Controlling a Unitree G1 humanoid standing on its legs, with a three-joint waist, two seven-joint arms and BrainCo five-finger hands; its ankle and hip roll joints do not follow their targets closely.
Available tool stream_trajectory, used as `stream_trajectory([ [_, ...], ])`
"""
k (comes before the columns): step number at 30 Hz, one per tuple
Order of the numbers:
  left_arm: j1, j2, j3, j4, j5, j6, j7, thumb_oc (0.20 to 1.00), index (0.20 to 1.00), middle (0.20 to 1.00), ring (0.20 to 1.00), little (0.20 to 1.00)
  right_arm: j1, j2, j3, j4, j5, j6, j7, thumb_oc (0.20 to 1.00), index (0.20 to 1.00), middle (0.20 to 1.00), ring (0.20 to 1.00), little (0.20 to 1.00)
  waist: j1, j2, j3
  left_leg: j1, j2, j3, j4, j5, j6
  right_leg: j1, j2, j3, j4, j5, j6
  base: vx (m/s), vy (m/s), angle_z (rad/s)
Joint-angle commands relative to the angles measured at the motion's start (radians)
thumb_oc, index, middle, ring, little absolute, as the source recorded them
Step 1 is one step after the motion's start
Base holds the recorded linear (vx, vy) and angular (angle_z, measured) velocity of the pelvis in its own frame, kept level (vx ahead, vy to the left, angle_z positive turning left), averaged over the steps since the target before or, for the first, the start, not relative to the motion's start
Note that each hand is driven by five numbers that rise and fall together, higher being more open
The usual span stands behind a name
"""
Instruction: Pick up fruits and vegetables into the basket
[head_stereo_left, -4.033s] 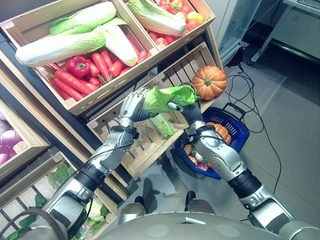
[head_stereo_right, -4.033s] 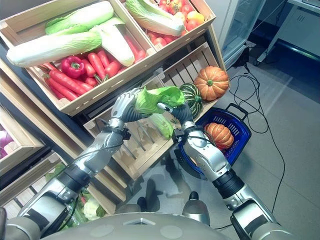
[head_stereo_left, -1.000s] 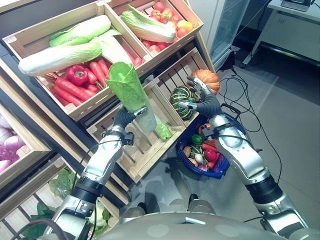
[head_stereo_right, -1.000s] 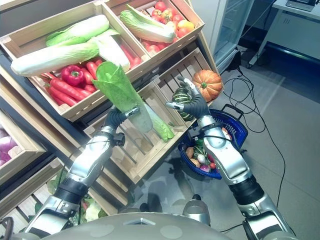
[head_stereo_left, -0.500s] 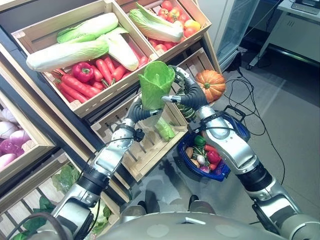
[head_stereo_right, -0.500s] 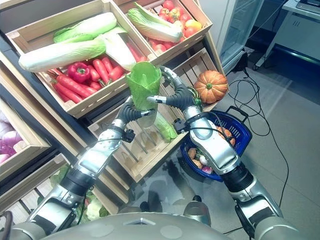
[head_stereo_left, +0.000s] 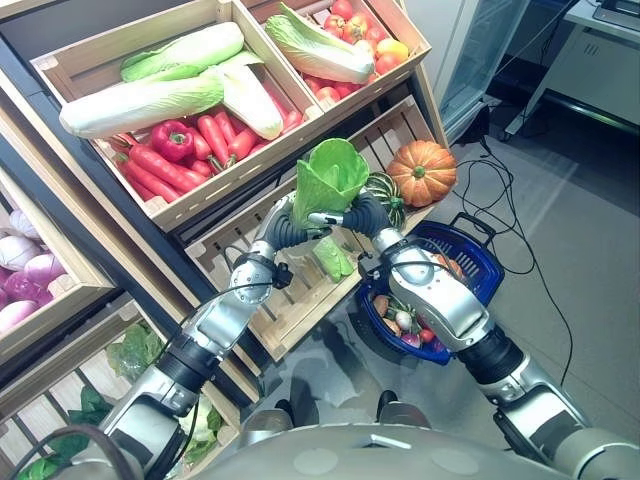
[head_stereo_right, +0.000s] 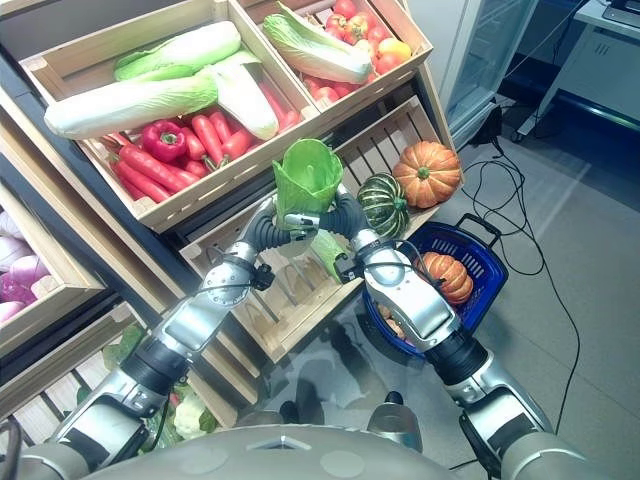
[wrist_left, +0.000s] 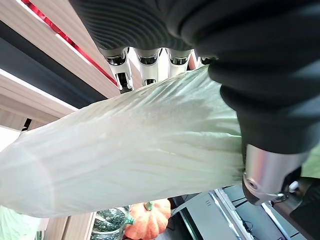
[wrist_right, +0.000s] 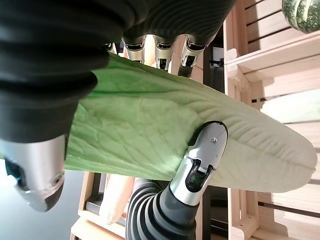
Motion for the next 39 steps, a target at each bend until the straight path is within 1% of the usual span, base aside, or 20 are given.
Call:
stream_trajectory([
  [1, -0.176, -0.003, -0.029, -0.088, 0.066, -0.069, 0.068, 0.200, 0.200, 0.200, 0.200, 0.200, -0.056, 0.052, 0.059, 0.019, -0.002, -0.019, -0.005, 1.000, 1.000, 1.000, 1.000, 1.000, 0.008, -0.046, -0.007, -0.024, -0.033, 0.043, 0.122, -0.183, 0.059, -0.006, -0.084, 0.015, 0.036, -0.022, 0.076, 0.00, 0.000, 0.00],
  [9, -0.204, -0.009, -0.049, -0.087, 0.125, -0.052, 0.080, 0.200, 0.200, 0.200, 0.200, 0.200, -0.078, 0.063, 0.073, 0.058, -0.050, -0.046, -0.007, 1.000, 1.000, 1.000, 1.000, 1.000, 0.005, -0.043, -0.006, -0.024, -0.036, 0.042, 0.119, -0.183, 0.060, -0.011, -0.084, 0.018, 0.039, -0.022, 0.076, 0.00, 0.000, 0.00],
  [10, -0.207, -0.011, -0.056, -0.085, 0.132, -0.049, 0.082, 0.200, 0.200, 0.200, 0.200, 0.200, -0.083, 0.063, 0.077, 0.057, -0.059, -0.054, -0.008, 0.802, 0.802, 0.802, 0.802, 0.802, 0.005, -0.043, -0.006, -0.023, -0.036, 0.042, 0.119, -0.184, 0.061, -0.010, -0.085, 0.018, 0.039, -0.022, 0.076, 0.00, 0.000, 0.00],
  [11, -0.210, -0.014, -0.060, -0.086, 0.136, -0.043, 0.077, 0.200, 0.200, 0.200, 0.200, 0.200, -0.088, 0.063, 0.078, 0.051, -0.059, -0.063, -0.019, 0.476, 0.476, 0.476, 0.476, 0.476, 0.005, -0.042, -0.006, -0.023, -0.036, 0.042, 0.119, -0.184, 0.061, -0.010, -0.085, 0.017, 0.040, -0.023, 0.076, 0.00, 0.000, 0.00],
  [12, -0.211, -0.015, -0.062, -0.086, 0.137, -0.039, 0.076, 0.200, 0.200, 0.200, 0.200, 0.200, -0.092, 0.064, 0.079, 0.051, -0.060, -0.073, -0.022, 0.200, 0.200, 0.200, 0.200, 0.200, 0.005, -0.042, -0.006, -0.023, -0.036, 0.042, 0.117, -0.183, 0.061, -0.010, -0.085, 0.017, 0.039, -0.022, 0.077, 0.00, 0.000, 0.00],
  [13, -0.212, -0.017, -0.066, -0.084, 0.135, -0.032, 0.073, 0.200, 0.200, 0.200, 0.200, 0.200, -0.097, 0.068, 0.079, 0.052, -0.067, -0.097, -0.017, 0.200, 0.200, 0.200, 0.200, 0.200, 0.005, -0.041, -0.006, -0.022, -0.036, 0.041, 0.117, -0.183, 0.061, -0.010, -0.085, 0.017, 0.037, -0.022, 0.076, 0.00, 0.000, 0.00],
  [15, -0.213, -0.019, -0.070, -0.080, 0.132, -0.024, 0.064, 0.200, 0.200, 0.200, 0.200, 0.200, -0.104, 0.071, 0.076, 0.045, -0.050, -0.112, -0.007, 0.200, 0.200, 0.200, 0.200, 0.200, 0.007, -0.039, -0.006, -0.024, -0.037, 0.040, 0.116, -0.183, 0.060, -0.009, -0.086, 0.017, 0.035, -0.021, 0.076, 0.00, 0.000, 0.00],
  [22, -0.207, -0.021, -0.090, -0.077, 0.132, -0.003, 0.048, 0.200, 0.200, 0.200, 0.200, 0.200, -0.124, 0.081, 0.090, 0.011, -0.057, -0.132, 0.000, 0.200, 0.200, 0.200, 0.200, 0.200, 0.018, -0.039, -0.008, -0.025, -0.037, 0.033, 0.112, -0.182, 0.060, -0.006, -0.087, 0.011, 0.032, -0.021, 0.077, -0.01, -0.007, 0.04],
  [24, -0.205, -0.021, -0.089, -0.078, 0.137, 0.001, 0.044, 0.200, 0.200, 0.200, 0.200, 0.200, -0.128, 0.082, 0.089, 0.004, -0.063, -0.129, -0.001, 0.200, 0.200, 0.200, 0.200, 0.200, 0.019, -0.039, -0.009, -0.026, -0.038, 0.031, 0.110, -0.181, 0.060, -0.006, -0.086, 0.011, 0.031, -0.022, 0.077, 0.00, 0.000, 0.00],
  [26, -0.204, -0.021, -0.093, -0.075, 0.133, 0.011, 0.041, 0.200, 0.200, 0.200, 0.200, 0.200, -0.135, 0.085, 0.089, -0.001, -0.071, -0.134, -0.017, 0.200, 0.200, 0.200, 0.200, 0.200, 0.020, -0.039, -0.010, -0.025, -0.037, 0.032, 0.109, -0.181, 0.059, -0.005, -0.085, 0.010, 0.030, -0.022, 0.077, 0.00, 0.000, 0.00],
  [31, -0.200, -0.025, -0.103, -0.065, 0.112, 0.010, 0.022, 0.203, 0.203, 0.203, 0.203, 0.203, -0.154, 0.085, 0.082, -0.010, -0.088, -0.148, -0.034, 0.200, 0.200, 0.200, 0.200, 0.200, 0.023, -0.038, -0.008, -0.025, -0.036, 0.031, 0.108, -0.181, 0.058, -0.006, -0.084, 0.010, 0.030, -0.020, 0.076, 0.00, 0.000, 0.00],
  [32, -0.197, -0.026, -0.104, -0.064, 0.105, 0.017, 0.012, 0.366, 0.366, 0.366, 0.366, 0.366, -0.158, 0.084, 0.079, -0.012, -0.087, -0.149, -0.035, 0.200, 0.200, 0.200, 0.200, 0.200, 0.023, -0.037, -0.008, -0.025, -0.036, 0.031, 0.108, -0.181, 0.058, -0.006, -0.085, 0.009, 0.030, -0.020, 0.076, 0.00, 0.000, 0.00],
  [33, -0.193, -0.027, -0.106, -0.061, 0.095, 0.025, -0.001, 1.000, 1.000, 1.000, 1.000, 1.000, -0.159, 0.083, 0.077, -0.015, -0.087, -0.154, -0.033, 0.200, 0.200, 0.200, 0.200, 0.200, 0.023, -0.036, -0.008, -0.024, -0.036, 0.031, 0.106, -0.181, 0.057, -0.007, -0.085, 0.009, 0.029, -0.019, 0.076, 0.00, 0.000, 0.00],
  [37, -0.169, -0.024, -0.105, -0.033, 0.050, 0.061, -0.022, 1.000, 1.000, 1.000, 1.000, 1.000, -0.159, 0.070, 0.060, -0.037, -0.093, -0.162, -0.025, 0.200, 0.200, 0.200, 0.200, 0.200, 0.022, -0.033, -0.008, -0.021, -0.036, 0.032, 0.102, -0.181, 0.058, -0.009, -0.084, 0.010, 0.028, -0.019, 0.077, 0.00, 0.000, 0.00],
  [39, -0.165, -0.023, -0.104, -0.028, 0.047, 0.065, -0.024, 1.000, 1.000, 1.000, 1.000, 1.000, -0.159, 0.068, 0.057, -0.042, -0.092, -0.164, -0.024, 0.200, 0.200, 0.200, 0.200, 0.200, 0.022, -0.033, -0.008, -0.021, -0.036, 0.032, 0.103, -0.181, 0.058, -0.009, -0.084, 0.009, 0.029, -0.019, 0.077, 0.00, 0.000, 0.00],
])
